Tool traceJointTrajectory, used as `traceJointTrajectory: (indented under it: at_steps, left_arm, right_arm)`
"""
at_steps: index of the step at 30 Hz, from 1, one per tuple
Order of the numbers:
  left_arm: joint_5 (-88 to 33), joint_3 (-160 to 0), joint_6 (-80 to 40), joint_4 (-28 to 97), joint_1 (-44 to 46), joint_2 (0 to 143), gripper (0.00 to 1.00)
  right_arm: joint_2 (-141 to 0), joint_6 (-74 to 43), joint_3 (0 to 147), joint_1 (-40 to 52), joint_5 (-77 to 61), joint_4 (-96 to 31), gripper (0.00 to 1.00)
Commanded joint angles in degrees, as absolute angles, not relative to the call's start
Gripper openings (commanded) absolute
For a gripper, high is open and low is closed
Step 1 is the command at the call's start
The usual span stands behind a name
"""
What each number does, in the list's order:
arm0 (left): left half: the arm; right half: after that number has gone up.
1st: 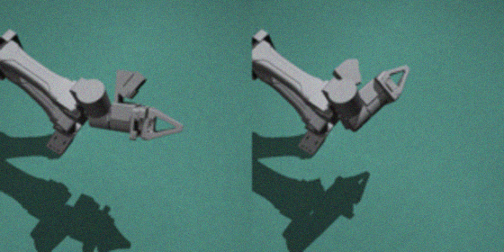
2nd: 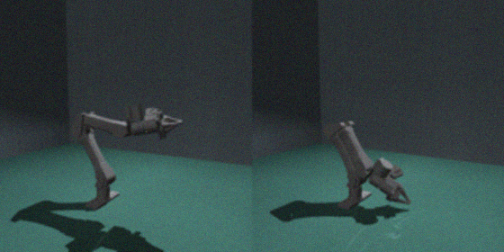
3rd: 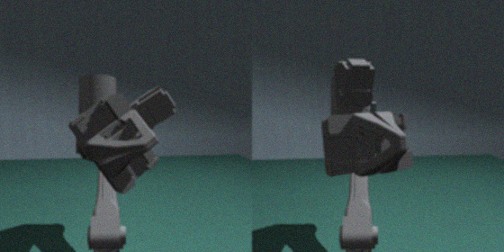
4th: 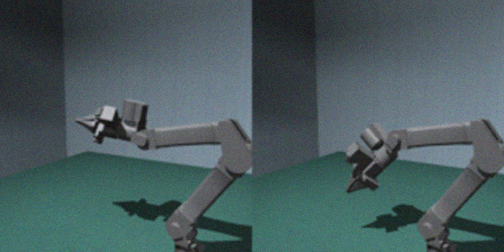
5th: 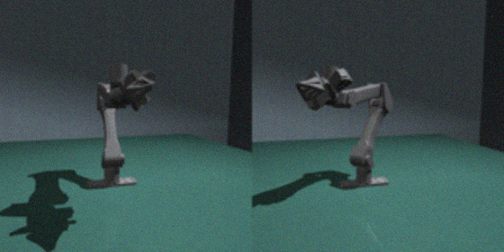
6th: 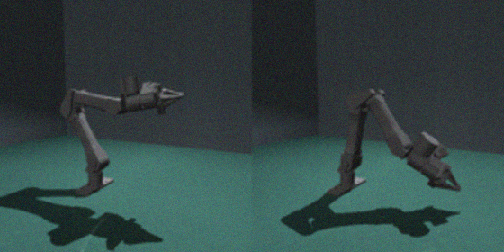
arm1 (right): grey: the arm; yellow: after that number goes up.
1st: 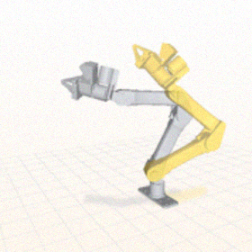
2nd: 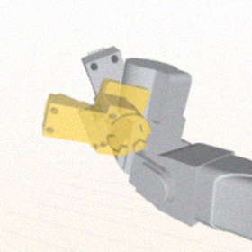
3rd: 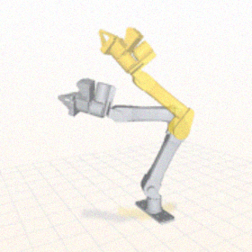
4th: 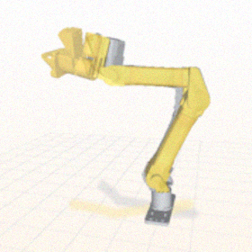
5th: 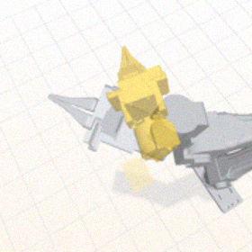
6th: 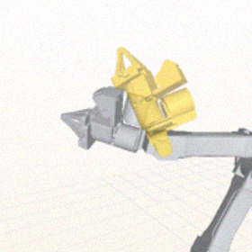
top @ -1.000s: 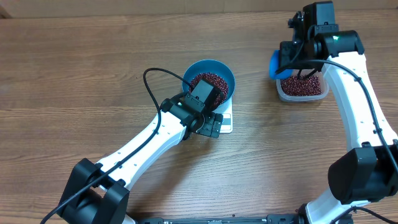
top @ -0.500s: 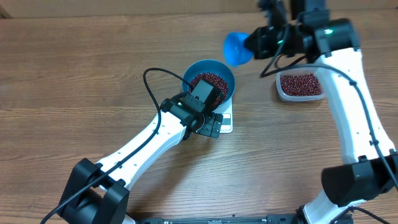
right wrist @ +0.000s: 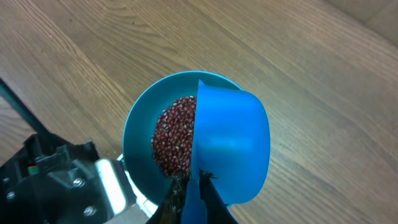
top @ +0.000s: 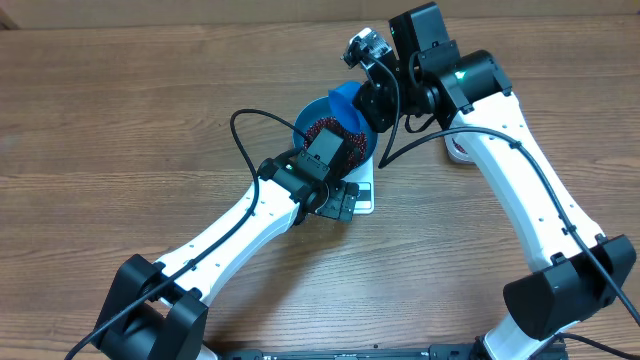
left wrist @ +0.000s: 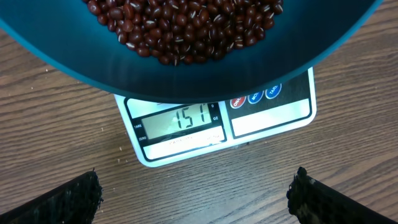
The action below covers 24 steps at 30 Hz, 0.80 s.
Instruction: Scoop item into bowl and weigh 150g on scale
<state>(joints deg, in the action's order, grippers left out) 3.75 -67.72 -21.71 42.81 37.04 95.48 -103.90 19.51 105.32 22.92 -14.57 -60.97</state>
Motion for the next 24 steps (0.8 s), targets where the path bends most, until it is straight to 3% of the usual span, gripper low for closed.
traceJointTrajectory:
  at_steps: [1,24]
  left_arm:
    - [4.64,-67.44,-21.87,42.81,36.77,95.7,0.99]
    - [4.64,-67.44,-21.89,42.81,36.77,95.7,1.0]
  right_arm:
    - [-103.77,21.52,103.63,22.87,-13.76,-58.98,0.04]
    - [-107.44,21.45,94.83,22.87,-14.66,-51.48,0.04]
